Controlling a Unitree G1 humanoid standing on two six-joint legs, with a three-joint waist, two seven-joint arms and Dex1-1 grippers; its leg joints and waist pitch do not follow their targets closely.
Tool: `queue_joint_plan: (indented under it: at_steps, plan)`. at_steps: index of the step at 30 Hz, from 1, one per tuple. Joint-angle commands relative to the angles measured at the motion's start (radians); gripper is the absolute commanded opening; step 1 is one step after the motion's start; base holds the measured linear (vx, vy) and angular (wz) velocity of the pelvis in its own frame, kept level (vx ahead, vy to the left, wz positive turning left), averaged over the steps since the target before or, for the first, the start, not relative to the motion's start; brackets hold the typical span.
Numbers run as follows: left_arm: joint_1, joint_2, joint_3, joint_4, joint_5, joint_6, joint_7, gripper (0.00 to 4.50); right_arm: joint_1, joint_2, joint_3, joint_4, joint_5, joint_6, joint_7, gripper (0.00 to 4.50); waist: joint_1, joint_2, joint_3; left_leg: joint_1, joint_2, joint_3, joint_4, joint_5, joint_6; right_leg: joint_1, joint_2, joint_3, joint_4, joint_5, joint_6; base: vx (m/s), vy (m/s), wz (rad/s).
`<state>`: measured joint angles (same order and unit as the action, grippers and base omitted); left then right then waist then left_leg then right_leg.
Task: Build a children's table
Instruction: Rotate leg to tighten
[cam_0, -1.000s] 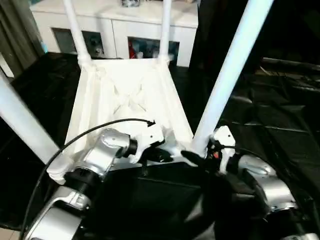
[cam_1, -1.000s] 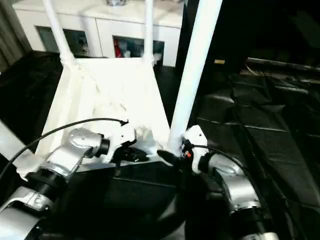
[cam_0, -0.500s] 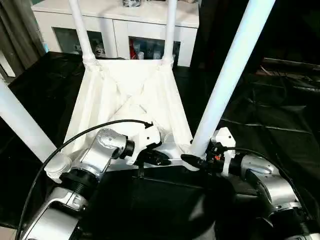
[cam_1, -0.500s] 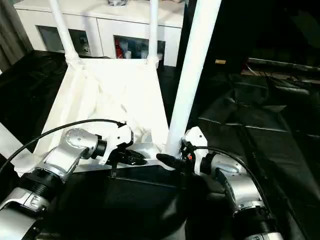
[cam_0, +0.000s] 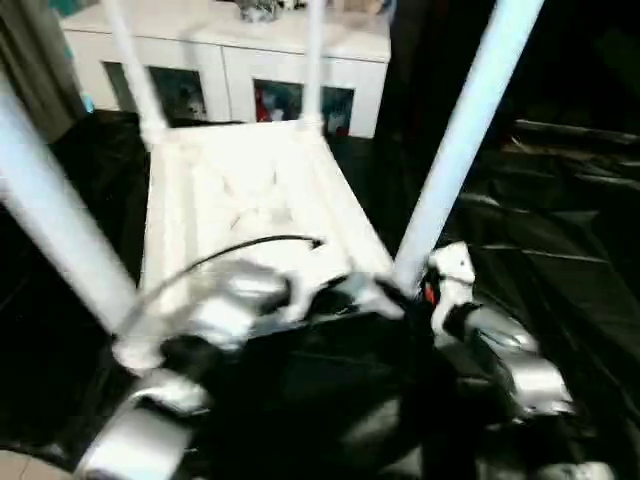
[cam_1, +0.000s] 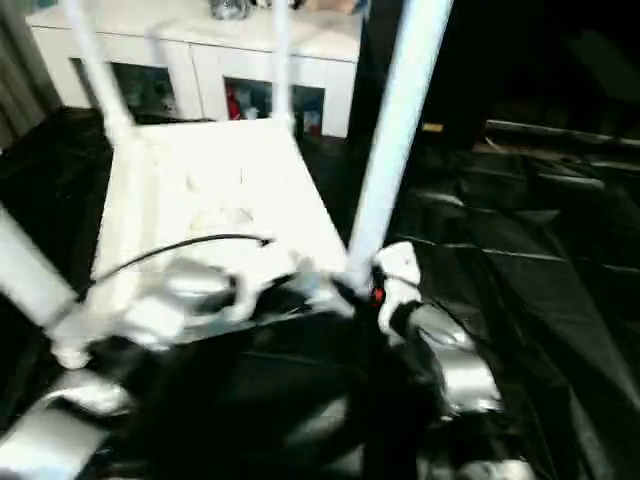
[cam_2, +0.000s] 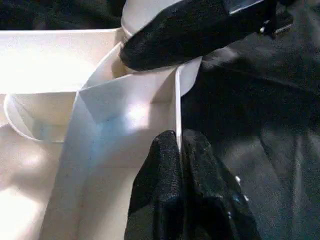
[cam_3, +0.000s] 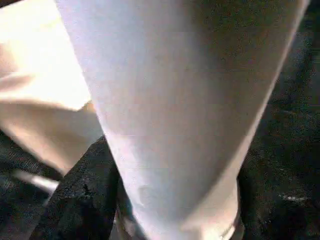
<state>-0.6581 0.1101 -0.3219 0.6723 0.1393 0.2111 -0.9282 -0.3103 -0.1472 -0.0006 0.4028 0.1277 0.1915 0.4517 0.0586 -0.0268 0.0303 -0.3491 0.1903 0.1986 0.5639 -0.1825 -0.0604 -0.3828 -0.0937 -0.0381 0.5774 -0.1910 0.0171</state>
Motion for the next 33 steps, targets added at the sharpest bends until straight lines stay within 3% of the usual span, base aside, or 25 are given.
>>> queue_joint_plan:
  at_steps: [1, 3, 5, 8, 10, 13, 14, 17, 18, 20, 26, 33]
  plan:
    - [-0.005, -0.092, -0.022, 0.071, 0.004, 0.024, 0.123, 0.0, -0.007, 0.059, 0.048, 0.034, -0.04, 0.043, -0.079, 2.72, -0.003, -0.007, -0.033, 0.016, 0.036, -0.024, -0.076, -0.377, -0.016, 0.008, -0.049, 0.028, -0.091, -0.455, -0.141, 0.0, 0.0, 0.0]
    - [-0.022, -0.123, -0.024, 0.09, 0.01, 0.026, 0.162, 0.0, -0.018, 0.091, 0.059, 0.046, -0.053, 0.041, -0.118, 2.72, -0.001, -0.007, -0.033, 0.017, 0.035, -0.024, -0.075, -0.379, -0.015, 0.005, -0.05, 0.029, -0.094, -0.468, -0.132, 0.0, 0.0, 0.0]
    - [-0.03, -0.133, -0.032, 0.099, 0.021, 0.004, 0.15, 0.0, -0.024, 0.098, 0.089, 0.051, -0.076, 0.016, -0.102, 2.72, -0.002, -0.008, -0.035, 0.007, 0.034, -0.027, -0.078, -0.367, -0.005, 0.012, -0.05, 0.027, -0.093, -0.454, -0.121, 0.0, 0.0, 0.0]
    - [-0.027, -0.124, -0.031, 0.095, 0.018, -0.018, 0.12, 0.0, -0.02, 0.1, 0.078, 0.034, -0.041, 0.005, -0.061, 2.72, 0.001, -0.007, -0.036, 0.005, 0.035, -0.025, -0.077, -0.348, 0.008, 0.013, -0.05, 0.029, -0.091, -0.417, -0.126, 0.0, 0.0, 0.0]
    - [-0.023, -0.108, -0.04, 0.086, 0.019, -0.036, 0.086, 0.0, -0.018, 0.095, 0.064, 0.02, -0.008, 0.005, -0.025, 3.42, 0.001, -0.009, -0.036, 0.001, 0.035, -0.025, -0.078, -0.338, 0.016, 0.016, -0.051, 0.028, -0.088, -0.401, -0.132, 0.0, 0.0, 0.0]
    - [-0.008, -0.074, -0.039, 0.068, -0.002, -0.076, 0.014, 0.0, -0.007, 0.058, 0.068, -0.004, 0.023, 0.023, 0.067, 3.51, 0.002, -0.012, -0.038, 0.0, 0.036, -0.024, -0.077, -0.327, 0.025, 0.018, -0.051, 0.028, -0.087, -0.38, -0.137, 0.0, 0.0, 0.0]
    - [-0.002, -0.063, -0.035, 0.054, -0.018, -0.072, -0.02, 0.0, -0.003, 0.038, 0.075, -0.006, 0.019, 0.022, 0.092, 3.63, 0.004, -0.011, -0.039, -0.002, 0.039, -0.023, -0.076, -0.302, 0.031, 0.021, -0.051, 0.03, -0.08, -0.326, -0.153, 0.0, 0.0, 0.0]
    - [0.015, -0.034, -0.033, 0.025, -0.043, -0.084, -0.093, 0.0, 0.007, -0.004, 0.082, -0.017, 0.017, 0.011, 0.154, 3.87, 0.006, -0.011, -0.04, -0.002, 0.038, -0.02, -0.074, -0.273, 0.04, 0.024, -0.051, 0.029, -0.075, -0.285, -0.174, 0.0, 0.0, 0.0]
    - [0.026, -0.01, -0.039, 0.015, -0.049, -0.113, -0.141, 0.0, 0.014, -0.028, 0.078, -0.036, 0.04, 0.02, 0.203, 3.87, 0.005, -0.015, -0.041, -0.005, 0.038, -0.019, -0.073, -0.256, 0.046, 0.026, -0.05, 0.029, -0.072, -0.265, -0.182, 0.0, 0.0, 0.0]
    - [0.041, 0.022, -0.043, -0.006, -0.062, -0.114, -0.201, 0.0, 0.024, -0.067, 0.081, -0.063, 0.064, 0.02, 0.274, 3.87, 0.008, -0.008, -0.041, 0.0, 0.041, -0.017, -0.07, -0.24, 0.057, 0.026, -0.052, 0.03, -0.069, -0.242, -0.196, 0.0, 0.0, 0.0]
    - [0.068, 0.097, -0.034, -0.044, -0.091, -0.098, -0.315, 0.0, 0.056, -0.165, 0.085, -0.118, 0.1, 0.019, 0.458, 3.87, 0.009, -0.006, -0.044, -0.003, 0.042, -0.014, -0.064, -0.187, 0.082, 0.032, -0.047, 0.028, -0.053, -0.125, -0.244, 0.0, 0.0, 0.0]
    - [0.071, 0.129, -0.021, -0.043, -0.089, -0.103, -0.328, 0.0, 0.065, -0.204, 0.089, -0.125, 0.121, 0.028, 0.511, 3.72, 0.013, -0.009, -0.042, 0.001, 0.044, -0.014, -0.067, -0.211, 0.065, 0.031, -0.05, 0.028, -0.057, -0.169, -0.245, 0.0, 0.0, 0.0]
